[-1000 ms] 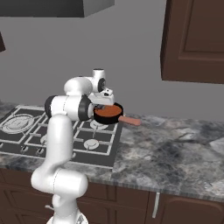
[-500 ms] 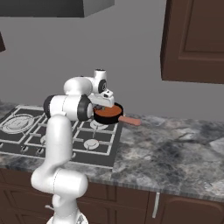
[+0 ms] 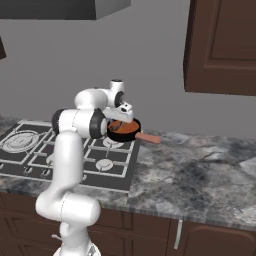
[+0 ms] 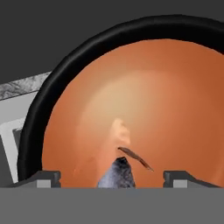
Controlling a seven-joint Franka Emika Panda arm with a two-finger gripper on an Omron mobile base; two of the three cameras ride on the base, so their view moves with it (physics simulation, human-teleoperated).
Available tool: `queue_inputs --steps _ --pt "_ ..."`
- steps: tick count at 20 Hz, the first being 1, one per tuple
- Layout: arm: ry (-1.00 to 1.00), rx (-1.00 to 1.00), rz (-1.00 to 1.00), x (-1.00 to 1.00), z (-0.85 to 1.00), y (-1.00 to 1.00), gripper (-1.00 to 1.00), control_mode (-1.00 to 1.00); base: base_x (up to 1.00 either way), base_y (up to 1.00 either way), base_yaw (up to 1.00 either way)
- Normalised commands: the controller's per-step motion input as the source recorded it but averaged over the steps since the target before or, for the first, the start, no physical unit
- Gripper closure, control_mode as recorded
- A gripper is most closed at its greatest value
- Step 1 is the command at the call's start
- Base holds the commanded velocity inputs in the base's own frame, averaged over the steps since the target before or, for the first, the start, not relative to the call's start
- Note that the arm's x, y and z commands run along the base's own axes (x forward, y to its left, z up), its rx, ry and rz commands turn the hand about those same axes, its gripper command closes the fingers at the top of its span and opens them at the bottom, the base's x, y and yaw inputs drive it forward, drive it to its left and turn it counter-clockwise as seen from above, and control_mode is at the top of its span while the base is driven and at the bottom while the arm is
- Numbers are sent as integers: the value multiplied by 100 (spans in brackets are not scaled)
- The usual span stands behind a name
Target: Retrieve the fish from the fridge and place it on the saucepan with marinade on the stove.
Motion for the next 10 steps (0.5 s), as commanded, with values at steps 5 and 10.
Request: queue_inputs --steps 5,10 --pt "1 0 0 20 10 -36 -100 -100 0 0 0" --pt "0 0 0 -16 17 -71 -100 -100 0 0 0"
